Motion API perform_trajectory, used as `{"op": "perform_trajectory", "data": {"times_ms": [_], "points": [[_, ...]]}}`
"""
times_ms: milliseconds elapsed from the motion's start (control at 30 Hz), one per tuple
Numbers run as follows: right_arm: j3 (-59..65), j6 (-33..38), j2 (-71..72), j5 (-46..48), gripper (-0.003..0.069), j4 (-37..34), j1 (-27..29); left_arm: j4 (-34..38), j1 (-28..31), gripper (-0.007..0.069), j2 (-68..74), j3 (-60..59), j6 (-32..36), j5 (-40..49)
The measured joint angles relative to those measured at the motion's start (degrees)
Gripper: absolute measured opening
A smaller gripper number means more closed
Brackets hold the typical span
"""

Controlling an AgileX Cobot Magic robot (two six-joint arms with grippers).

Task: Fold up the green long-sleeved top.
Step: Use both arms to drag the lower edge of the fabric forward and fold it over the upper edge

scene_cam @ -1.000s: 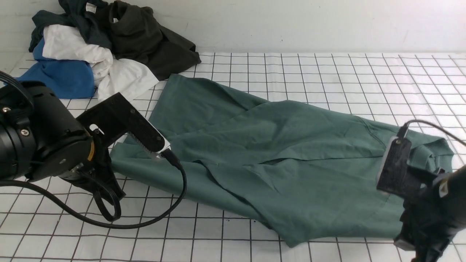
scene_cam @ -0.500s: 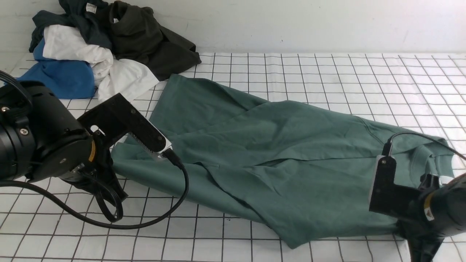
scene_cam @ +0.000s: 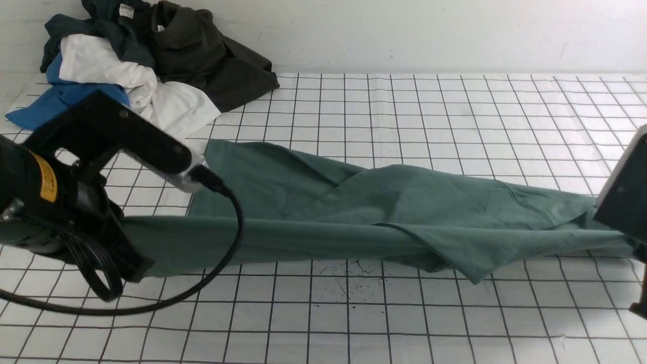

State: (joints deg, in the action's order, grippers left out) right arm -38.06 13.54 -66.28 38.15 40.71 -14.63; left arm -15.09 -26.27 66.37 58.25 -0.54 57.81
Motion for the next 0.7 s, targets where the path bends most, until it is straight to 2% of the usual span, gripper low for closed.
{"op": "perform_trajectory", "data": {"times_ms": [100,167,200,300,333,467,500,567,633,700], "points": [[-0.24,0.41,-1.31,-3.14,0.0006,1.34,0.9,-0.51,1.64,0.0013,2.72,3.82,0.0,-2.52],[-2.27,-1.13,-6.16,-9.66,0.0006,2.34,4.06,-0.75,4.8,0.0013,10.07,9.57,0.0,-6.0],[-2.49,-1.29,-6.66,-9.66,0.0006,2.34,4.33,-0.75,5.05,0.0013,10.07,10.06,0.0,-6.2],[-7.77,-5.31,-17.79,-18.28,0.0006,2.81,8.39,-1.13,8.64,0.0013,24.0,20.28,0.0,-9.71],[-8.06,-5.5,-18.42,-18.62,0.0006,2.82,8.7,-1.2,8.91,0.0013,24.78,20.85,0.0,-10.18],[-14.96,-10.88,-30.8,-21.53,0.0033,2.95,9.94,-2.75,10.57,0.0026,44.02,34.42,0.0,-12.87],[-15.26,-11.18,-31.24,-21.53,0.0036,2.95,9.94,-2.81,10.63,0.0029,44.02,35.07,0.0,-12.87],[-18.73,-15.15,-35.47,-20.12,0.0101,2.95,9.94,-3.99,10.98,0.0097,55.41,44.12,0.0,-9.6],[-19.68,-16.46,-36.04,-18.93,0.0127,2.95,9.94,-4.46,11.12,0.0131,59.72,48.53,0.0,-6.13],[-21.72,-19.71,-35.36,-16.11,0.0197,2.22,9.94,-6.53,11.23,0.0239,66.75,58.13,0.0,2.54]]}}
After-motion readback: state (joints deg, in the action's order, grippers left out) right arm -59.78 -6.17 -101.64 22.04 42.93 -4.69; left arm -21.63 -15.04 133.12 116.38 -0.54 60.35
